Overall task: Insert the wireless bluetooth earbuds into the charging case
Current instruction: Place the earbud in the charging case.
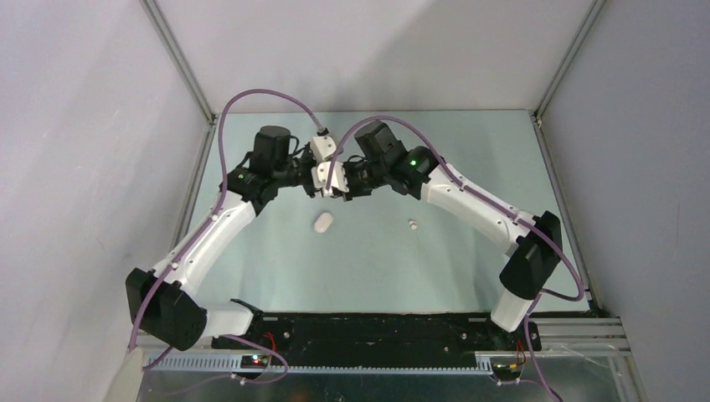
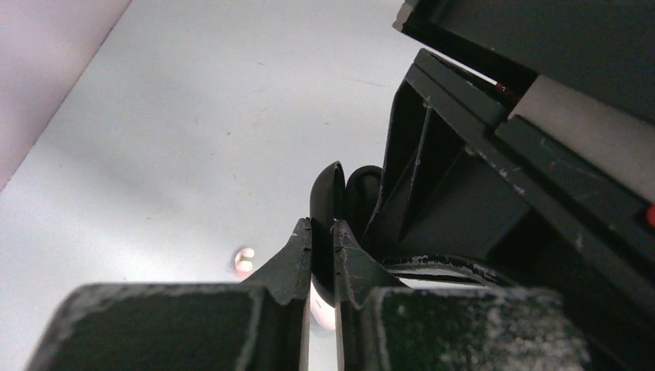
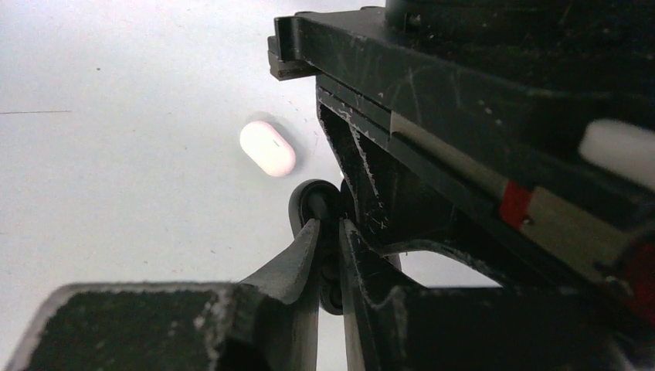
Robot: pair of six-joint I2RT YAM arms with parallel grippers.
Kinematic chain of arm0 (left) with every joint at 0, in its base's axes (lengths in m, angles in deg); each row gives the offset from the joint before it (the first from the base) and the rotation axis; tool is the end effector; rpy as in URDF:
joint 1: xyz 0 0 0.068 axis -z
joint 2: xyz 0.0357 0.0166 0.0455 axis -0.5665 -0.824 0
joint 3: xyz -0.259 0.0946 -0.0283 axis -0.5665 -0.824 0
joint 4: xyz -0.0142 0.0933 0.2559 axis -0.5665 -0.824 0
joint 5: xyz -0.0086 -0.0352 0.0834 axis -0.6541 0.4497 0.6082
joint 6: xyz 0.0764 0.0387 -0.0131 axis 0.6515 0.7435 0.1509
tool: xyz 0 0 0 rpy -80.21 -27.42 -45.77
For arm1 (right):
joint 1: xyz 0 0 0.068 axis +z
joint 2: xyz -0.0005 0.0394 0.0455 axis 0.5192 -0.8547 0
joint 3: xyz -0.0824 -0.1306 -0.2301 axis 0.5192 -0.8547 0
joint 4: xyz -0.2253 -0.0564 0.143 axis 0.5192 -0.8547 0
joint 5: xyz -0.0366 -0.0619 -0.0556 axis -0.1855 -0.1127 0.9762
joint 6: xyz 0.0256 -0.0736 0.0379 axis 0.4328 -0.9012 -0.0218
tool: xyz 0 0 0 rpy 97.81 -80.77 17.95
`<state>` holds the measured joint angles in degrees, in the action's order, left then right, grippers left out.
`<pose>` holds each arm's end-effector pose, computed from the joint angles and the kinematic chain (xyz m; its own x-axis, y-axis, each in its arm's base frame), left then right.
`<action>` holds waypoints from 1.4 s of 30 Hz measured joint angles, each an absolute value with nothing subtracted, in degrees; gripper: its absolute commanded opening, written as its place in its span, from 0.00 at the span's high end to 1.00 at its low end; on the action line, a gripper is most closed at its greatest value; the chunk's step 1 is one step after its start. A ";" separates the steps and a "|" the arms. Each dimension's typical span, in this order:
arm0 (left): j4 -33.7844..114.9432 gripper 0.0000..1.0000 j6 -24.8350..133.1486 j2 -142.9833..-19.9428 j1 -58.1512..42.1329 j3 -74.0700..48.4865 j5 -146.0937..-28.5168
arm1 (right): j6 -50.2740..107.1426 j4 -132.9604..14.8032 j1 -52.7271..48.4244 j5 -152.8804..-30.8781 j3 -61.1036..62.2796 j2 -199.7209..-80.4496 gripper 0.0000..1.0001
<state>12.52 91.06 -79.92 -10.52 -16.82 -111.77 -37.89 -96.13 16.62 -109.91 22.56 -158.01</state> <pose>0.2801 -0.1698 0.3328 -0.1076 0.4418 -0.8907 0.8944 0.4343 0.1073 0.2647 0.3424 0.3422 0.5563 -0.5428 -0.6292 -0.8177 -0.2227 -0.5309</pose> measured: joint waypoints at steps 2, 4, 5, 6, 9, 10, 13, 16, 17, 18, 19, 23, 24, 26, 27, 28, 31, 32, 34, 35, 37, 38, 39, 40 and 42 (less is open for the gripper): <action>12.96 1.00 90.77 -79.77 -10.70 -16.82 -111.18 | -37.49 -95.39 16.80 -108.97 22.51 -157.98 0.79; 13.22 1.00 90.73 -79.66 -10.72 -16.82 -110.62 | -36.92 -94.80 16.91 -108.53 22.29 -157.81 0.78; 13.33 1.00 90.75 -79.59 -10.72 -16.82 -110.53 | -36.68 -94.49 16.95 -108.42 22.05 -157.66 0.78; 13.48 1.00 90.80 -79.53 -10.72 -16.82 -110.42 | -36.22 -94.10 17.01 -108.29 21.70 -157.33 0.77; 13.55 1.00 91.19 -79.35 -10.67 -16.89 -110.75 | -34.52 -92.85 16.97 -107.50 20.68 -156.08 0.76; 13.57 1.00 91.08 -79.18 -10.54 -17.06 -110.86 | -34.32 -92.18 16.86 -107.18 20.35 -155.69 0.76; 13.77 1.00 91.19 -79.00 -10.35 -17.28 -111.36 | -33.06 -90.75 16.88 -106.87 18.73 -154.22 0.75; 13.81 1.00 91.10 -78.98 -10.30 -17.30 -111.91 | -31.72 -89.14 16.88 -106.35 17.05 -152.89 0.75; 13.83 1.00 91.08 -78.98 -10.30 -17.30 -112.08 | -31.26 -88.61 16.88 -106.26 16.52 -152.50 0.74; 13.88 1.00 91.04 -78.98 -10.30 -17.30 -112.28 | -30.83 -88.18 16.84 -106.35 16.04 -152.13 0.74; 13.85 1.00 91.04 -78.98 -10.28 -17.32 -112.45 | -30.41 -87.80 16.69 -106.59 15.52 -151.69 0.73; 13.77 1.00 91.15 -79.00 -10.17 -17.48 -113.11 | -27.02 -86.43 13.85 -110.26 12.41 -148.28 0.62; 13.72 1.00 91.19 -79.00 -10.13 -17.48 -113.37 | -25.65 -86.25 12.75 -111.05 11.61 -147.12 0.60; 13.72 1.00 91.19 -79.00 -10.02 -17.48 -113.92 | -22.39 -85.31 10.15 -112.44 9.59 -144.48 0.54; 13.72 1.00 91.19 -79.00 -10.02 -17.48 -114.16 | -20.09 -84.59 8.56 -113.32 8.50 -143.08 0.51; 13.72 1.00 91.19 -79.00 -10.04 -17.48 -114.33 | -17.32 -83.80 6.96 -114.22 7.52 -141.81 0.51; 13.72 1.00 91.21 -79.00 -10.19 -17.48 -115.64 | -10.37 -82.67 2.44 -117.84 6.45 -140.08 0.50; 13.72 1.00 91.23 -79.00 -10.32 -17.48 -116.26 | -8.23 -82.43 0.99 -119.20 6.43 -140.13 0.50; 13.72 1.00 91.39 -79.00 -10.56 -17.46 -117.76 | -5.10 -82.38 -1.08 -121.73 6.36 -140.83 0.51; 13.70 1.00 91.74 -79.00 -10.72 -17.41 -118.68 | -3.75 -82.36 -1.94 -123.09 6.36 -141.46 0.50; 13.70 1.00 92.78 -79.00 -11.07 -17.22 -120.65 | -1.82 -82.30 -3.09 -126.11 6.27 -143.14 0.51; 13.72 1.00 93.33 -79.00 -11.24 -17.04 -121.68 | -0.95 -82.21 -3.42 -127.79 6.03 -144.10 0.50; 13.83 1.00 93.90 -79.00 -11.42 -16.91 -122.38 | -0.53 -82.21 -3.62 -129.62 5.86 -144.98 0.50; 13.96 1.00 94.34 -79.00 -11.50 -16.84 -123.01 | -0.18 -82.21 -3.68 -131.15 5.77 -145.72 0.50; 14.40 1.00 94.80 -79.00 -11.68 -16.58 -124.06 | 0.54 -82.12 -3.73 -135.50 5.77 -147.47 0.49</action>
